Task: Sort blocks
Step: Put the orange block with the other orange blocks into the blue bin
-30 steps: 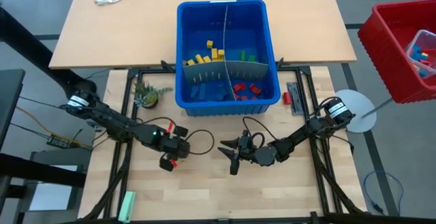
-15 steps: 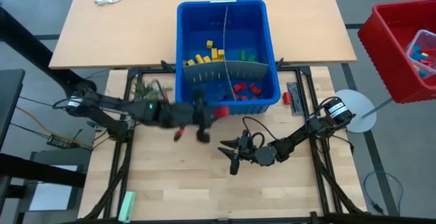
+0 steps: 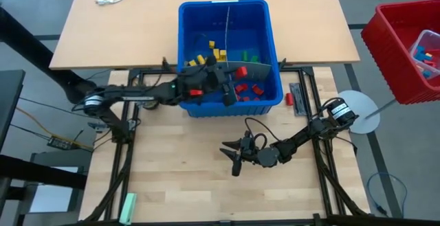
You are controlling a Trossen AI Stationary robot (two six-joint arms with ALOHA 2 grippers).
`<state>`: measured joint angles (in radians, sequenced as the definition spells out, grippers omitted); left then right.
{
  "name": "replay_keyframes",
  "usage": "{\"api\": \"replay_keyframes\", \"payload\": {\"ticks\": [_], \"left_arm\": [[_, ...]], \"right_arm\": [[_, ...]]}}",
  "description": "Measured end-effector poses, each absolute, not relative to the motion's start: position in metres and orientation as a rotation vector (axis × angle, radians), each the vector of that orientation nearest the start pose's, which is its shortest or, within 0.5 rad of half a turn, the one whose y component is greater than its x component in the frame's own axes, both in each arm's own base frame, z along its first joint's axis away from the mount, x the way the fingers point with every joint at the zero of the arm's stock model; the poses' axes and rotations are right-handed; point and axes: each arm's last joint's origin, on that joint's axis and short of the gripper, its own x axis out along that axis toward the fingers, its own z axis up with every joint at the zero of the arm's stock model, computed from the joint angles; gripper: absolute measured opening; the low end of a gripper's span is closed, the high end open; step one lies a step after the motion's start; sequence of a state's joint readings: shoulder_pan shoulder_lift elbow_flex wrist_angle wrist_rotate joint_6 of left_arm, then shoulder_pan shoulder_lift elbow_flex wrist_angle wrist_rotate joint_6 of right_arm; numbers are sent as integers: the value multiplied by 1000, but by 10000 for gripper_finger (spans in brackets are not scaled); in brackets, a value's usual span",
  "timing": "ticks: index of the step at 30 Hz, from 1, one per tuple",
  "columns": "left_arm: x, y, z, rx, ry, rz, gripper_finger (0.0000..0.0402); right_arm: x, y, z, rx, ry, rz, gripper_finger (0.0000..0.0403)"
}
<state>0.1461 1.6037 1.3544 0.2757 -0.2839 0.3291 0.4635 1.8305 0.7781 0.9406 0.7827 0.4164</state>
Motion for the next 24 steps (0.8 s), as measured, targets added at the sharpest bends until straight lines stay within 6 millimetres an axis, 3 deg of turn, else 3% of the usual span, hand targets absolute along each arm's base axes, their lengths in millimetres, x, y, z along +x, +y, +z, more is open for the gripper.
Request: {"api": "replay_keyframes", "payload": {"ticks": [7, 12, 16, 24], "left_arm": [[399, 88, 327, 300, 88, 474, 152], [411, 94, 306, 302, 126, 496, 162], [413, 97, 310, 263, 155, 518, 199], [410, 92, 346, 241, 245, 519, 273]], "right_arm": [[321, 138, 166, 346, 24, -332, 126], [321, 138, 166, 345, 24, -332, 126], [321, 138, 166, 339, 25, -332, 126], [321, 138, 166, 339, 25, -332, 126]]}}
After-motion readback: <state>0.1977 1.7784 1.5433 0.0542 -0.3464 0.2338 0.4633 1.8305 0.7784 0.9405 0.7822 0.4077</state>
